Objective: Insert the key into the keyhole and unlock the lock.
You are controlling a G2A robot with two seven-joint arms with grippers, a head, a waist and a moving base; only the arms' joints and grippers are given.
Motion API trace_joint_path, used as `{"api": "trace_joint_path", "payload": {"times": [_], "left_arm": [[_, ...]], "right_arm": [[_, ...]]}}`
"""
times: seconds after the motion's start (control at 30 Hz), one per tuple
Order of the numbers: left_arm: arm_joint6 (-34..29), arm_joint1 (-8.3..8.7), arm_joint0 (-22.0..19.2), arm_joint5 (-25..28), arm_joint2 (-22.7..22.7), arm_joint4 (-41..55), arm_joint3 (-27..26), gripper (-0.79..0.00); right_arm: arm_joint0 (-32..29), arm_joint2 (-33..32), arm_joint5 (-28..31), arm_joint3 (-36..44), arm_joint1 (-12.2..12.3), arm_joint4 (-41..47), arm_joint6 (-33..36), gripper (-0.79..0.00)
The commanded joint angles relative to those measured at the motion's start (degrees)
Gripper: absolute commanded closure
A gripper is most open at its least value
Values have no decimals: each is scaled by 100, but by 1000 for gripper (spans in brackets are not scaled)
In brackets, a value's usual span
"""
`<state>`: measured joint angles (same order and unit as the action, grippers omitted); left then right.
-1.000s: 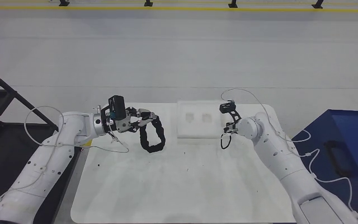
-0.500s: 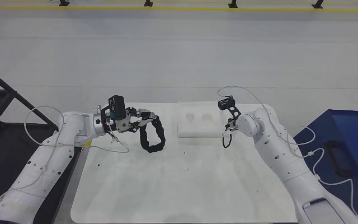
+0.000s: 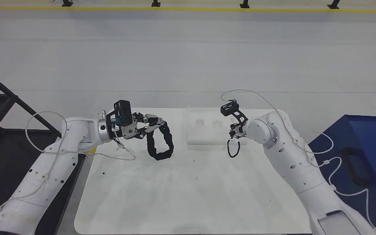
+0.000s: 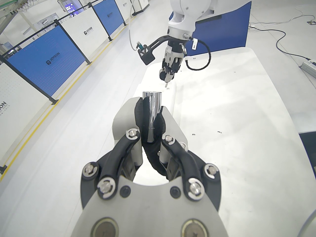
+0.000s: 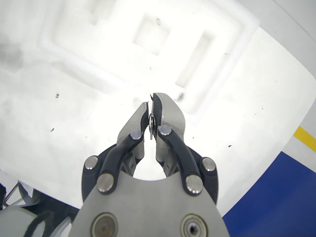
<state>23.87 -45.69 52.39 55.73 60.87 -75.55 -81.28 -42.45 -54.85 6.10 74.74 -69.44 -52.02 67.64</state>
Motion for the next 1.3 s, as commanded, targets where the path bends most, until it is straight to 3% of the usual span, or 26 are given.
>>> {"api": "trace_joint_path", "payload": {"times": [0.0,0.23,0.6,0.8,1.27], "left_arm": [[0,0,0,0,0,0,0,0],[0,0,0,0,0,0,0,0],[0,0,0,0,0,0,0,0],[0,0,0,0,0,0,0,0],[-143,-17,33,-91,-35,-2,-178,0]], "right_arm": [[-117,-100,58,338,28,177,128,0],[-694,-314,-18,1757,120,485,431,0],[-1350,-808,-269,3189,251,760,492,0],[-2022,-1593,-415,3482,358,1235,-4,0],[-2063,-1593,-441,3478,357,1244,-96,0]]}}
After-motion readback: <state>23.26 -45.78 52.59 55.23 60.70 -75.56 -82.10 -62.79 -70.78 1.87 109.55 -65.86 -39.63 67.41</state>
